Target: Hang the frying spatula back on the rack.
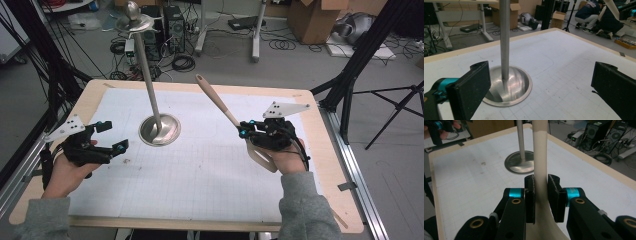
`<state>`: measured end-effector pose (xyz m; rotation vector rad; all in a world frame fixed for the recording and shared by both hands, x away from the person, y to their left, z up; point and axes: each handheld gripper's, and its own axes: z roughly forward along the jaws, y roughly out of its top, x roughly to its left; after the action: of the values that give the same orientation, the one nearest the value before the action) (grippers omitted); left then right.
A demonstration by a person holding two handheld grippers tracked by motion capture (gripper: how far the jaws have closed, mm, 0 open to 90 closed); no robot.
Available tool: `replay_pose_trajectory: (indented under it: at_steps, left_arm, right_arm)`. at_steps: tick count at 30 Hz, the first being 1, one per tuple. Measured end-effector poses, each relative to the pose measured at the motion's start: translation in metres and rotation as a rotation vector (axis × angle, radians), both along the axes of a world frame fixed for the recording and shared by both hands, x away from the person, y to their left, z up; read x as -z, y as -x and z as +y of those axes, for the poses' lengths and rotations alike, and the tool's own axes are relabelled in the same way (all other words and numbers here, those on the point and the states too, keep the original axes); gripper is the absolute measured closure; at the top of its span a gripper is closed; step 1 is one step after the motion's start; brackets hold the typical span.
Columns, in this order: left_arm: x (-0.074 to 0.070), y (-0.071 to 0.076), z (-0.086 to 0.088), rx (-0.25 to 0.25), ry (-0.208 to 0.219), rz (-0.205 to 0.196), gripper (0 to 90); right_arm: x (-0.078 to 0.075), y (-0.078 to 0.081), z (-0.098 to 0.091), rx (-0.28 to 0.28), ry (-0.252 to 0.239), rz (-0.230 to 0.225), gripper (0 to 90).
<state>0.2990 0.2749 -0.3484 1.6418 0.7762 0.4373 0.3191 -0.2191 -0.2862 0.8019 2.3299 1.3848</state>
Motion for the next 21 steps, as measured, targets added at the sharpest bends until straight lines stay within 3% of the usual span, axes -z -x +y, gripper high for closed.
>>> replay_pose_trajectory:
  at_steps: [15, 21]
  left_arm:
    - [0.0, 0.003, 0.006, 0.004, 0.021, 0.008, 2.9]
    - [-0.001, 0.005, 0.006, 0.002, 0.02, 0.001, 2.9]
  right_arm:
    - [-0.027, -0.008, 0.012, -0.023, -0.017, -0.03, 77.4]
    - [-0.036, -0.012, 0.014, -0.013, -0.056, -0.059, 77.4]
